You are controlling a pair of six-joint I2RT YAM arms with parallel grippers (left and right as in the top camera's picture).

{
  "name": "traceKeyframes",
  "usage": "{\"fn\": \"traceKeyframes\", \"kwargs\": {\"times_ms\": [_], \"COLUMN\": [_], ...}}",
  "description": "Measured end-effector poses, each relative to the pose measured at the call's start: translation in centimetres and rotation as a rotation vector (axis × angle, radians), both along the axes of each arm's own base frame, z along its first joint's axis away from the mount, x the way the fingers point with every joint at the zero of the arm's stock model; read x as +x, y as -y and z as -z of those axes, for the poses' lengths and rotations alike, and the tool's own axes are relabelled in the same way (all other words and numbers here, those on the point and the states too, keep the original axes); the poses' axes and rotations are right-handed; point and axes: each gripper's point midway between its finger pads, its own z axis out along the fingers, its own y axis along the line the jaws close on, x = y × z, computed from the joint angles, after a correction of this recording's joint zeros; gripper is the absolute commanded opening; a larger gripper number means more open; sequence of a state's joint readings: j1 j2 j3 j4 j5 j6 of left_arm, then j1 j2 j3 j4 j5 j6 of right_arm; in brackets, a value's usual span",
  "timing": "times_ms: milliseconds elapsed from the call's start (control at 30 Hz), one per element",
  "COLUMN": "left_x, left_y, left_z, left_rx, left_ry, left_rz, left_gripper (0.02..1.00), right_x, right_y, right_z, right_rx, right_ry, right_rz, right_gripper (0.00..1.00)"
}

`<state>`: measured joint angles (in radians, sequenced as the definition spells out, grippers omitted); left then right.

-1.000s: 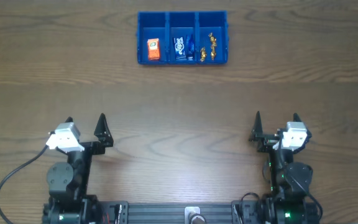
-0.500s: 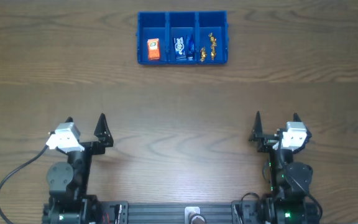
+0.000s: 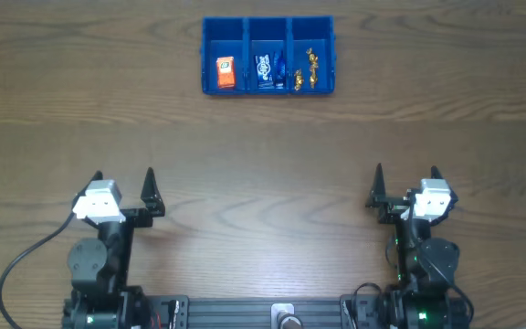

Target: Sort Candies Into Trays

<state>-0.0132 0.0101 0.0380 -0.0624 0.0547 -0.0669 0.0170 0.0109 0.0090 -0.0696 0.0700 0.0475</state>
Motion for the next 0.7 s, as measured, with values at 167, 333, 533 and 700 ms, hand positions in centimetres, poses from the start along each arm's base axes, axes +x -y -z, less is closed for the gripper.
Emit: {"fn": "traceKeyframes", "kwargs": {"times_ms": [167, 333, 533, 700], "left_x": [0.0, 0.0, 0.0, 0.0], "left_y": [-0.58, -0.58, -0.58, -0.58], "left_z": [0.01, 0.03, 0.01, 0.01], "left_rx": [0.041, 0.068, 0.071, 0.071], "left_ry": [0.0, -0.001, 0.0, 0.0], "left_rz": [-0.019, -0.016, -0.015, -0.015], "left_gripper": [0.998, 0.998, 0.998, 0.998], "right_x": [0.0, 0.0, 0.0, 0.0], "right_y": [0.0, 0.0, 0.0, 0.0], "right_z": [0.0, 0.0, 0.0, 0.0], "right_rx": [0.0, 0.0, 0.0, 0.0], "right_ry": [0.0, 0.0, 0.0, 0.0], "right_rz": [0.0, 0.0, 0.0, 0.0], "right_gripper": [0.998, 0.998, 0.998, 0.998]}}
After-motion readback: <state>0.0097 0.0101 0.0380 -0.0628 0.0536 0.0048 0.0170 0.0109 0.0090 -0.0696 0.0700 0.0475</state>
